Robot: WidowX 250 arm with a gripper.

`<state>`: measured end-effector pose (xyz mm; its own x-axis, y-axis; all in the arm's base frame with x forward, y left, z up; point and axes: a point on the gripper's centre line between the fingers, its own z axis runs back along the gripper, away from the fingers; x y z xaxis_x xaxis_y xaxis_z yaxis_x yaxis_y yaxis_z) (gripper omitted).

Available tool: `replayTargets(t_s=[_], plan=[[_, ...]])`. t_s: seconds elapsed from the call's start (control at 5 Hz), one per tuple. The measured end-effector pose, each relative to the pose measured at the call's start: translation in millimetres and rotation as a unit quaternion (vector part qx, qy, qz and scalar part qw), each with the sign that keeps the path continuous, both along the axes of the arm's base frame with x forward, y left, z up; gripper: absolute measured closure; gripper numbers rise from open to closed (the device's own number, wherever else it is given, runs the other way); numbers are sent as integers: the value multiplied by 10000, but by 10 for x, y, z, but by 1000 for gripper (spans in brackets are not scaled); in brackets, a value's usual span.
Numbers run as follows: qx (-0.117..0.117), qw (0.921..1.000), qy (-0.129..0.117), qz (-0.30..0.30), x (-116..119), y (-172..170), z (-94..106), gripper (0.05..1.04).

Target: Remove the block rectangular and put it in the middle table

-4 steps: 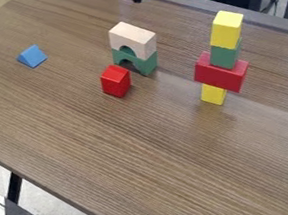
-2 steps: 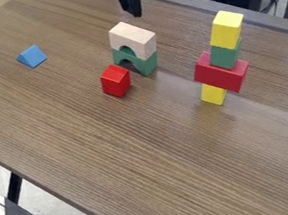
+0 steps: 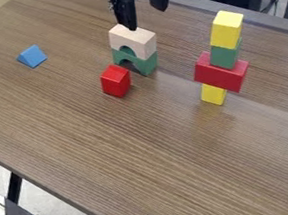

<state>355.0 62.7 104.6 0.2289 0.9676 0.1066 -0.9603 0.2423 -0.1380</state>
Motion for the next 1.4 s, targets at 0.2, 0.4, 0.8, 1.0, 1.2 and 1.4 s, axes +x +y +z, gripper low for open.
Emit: replayTargets(t_s=[0.2, 0.4, 0.8, 1.0, 1.2, 1.4], plan=[[72, 9998, 78, 158, 23, 49, -92, 85], [92, 9996, 172, 204, 48, 81, -128, 85], [77, 9980, 516, 351, 32, 173, -336, 85], [18, 9970, 644, 429, 25, 173, -406, 136], [-139, 9966, 590, 565, 36, 178, -416, 431], [-296, 9959, 598, 614, 22, 133, -370, 504]])
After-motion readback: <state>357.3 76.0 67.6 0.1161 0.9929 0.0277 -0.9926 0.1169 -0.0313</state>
